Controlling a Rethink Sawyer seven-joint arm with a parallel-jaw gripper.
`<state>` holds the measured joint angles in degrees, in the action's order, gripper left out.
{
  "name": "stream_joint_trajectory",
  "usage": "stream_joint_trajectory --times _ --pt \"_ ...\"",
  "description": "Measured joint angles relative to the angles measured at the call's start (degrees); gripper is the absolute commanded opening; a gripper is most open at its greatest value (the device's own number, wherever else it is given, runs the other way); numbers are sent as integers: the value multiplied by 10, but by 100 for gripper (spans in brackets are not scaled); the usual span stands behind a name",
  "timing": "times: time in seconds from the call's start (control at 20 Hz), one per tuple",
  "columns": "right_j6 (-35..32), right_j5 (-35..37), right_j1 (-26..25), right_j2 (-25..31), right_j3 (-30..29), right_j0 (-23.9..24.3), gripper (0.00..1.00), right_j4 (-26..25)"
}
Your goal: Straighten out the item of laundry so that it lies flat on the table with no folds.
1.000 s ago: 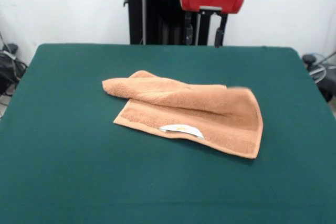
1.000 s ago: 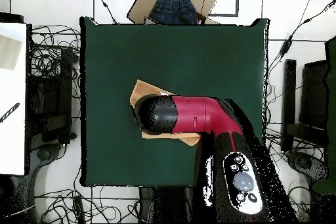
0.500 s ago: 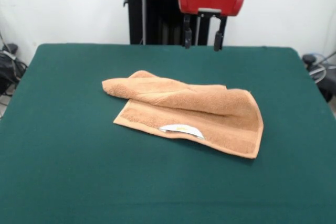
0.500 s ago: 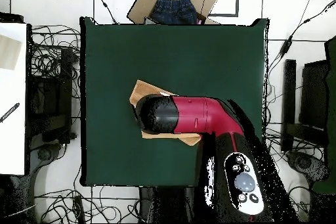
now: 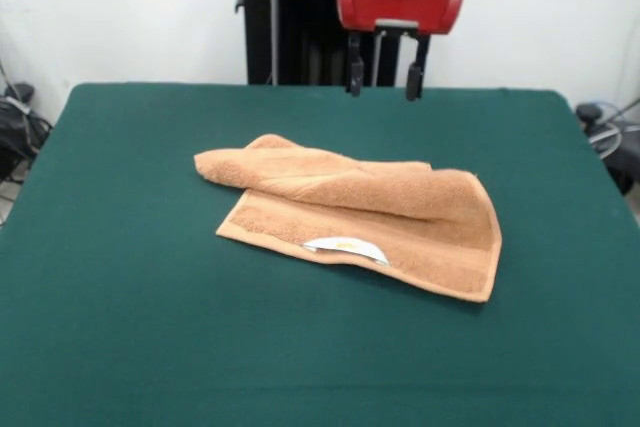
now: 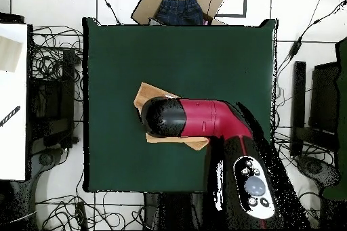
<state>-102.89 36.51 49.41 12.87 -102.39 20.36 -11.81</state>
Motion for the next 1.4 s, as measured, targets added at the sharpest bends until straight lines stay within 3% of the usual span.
stream_joint_trajectory --times 0.8,1.4 --pt "0 -115 -94 11 5 12 100 -12" --pt "0 -198 -158 6 18 -33 100 -38"
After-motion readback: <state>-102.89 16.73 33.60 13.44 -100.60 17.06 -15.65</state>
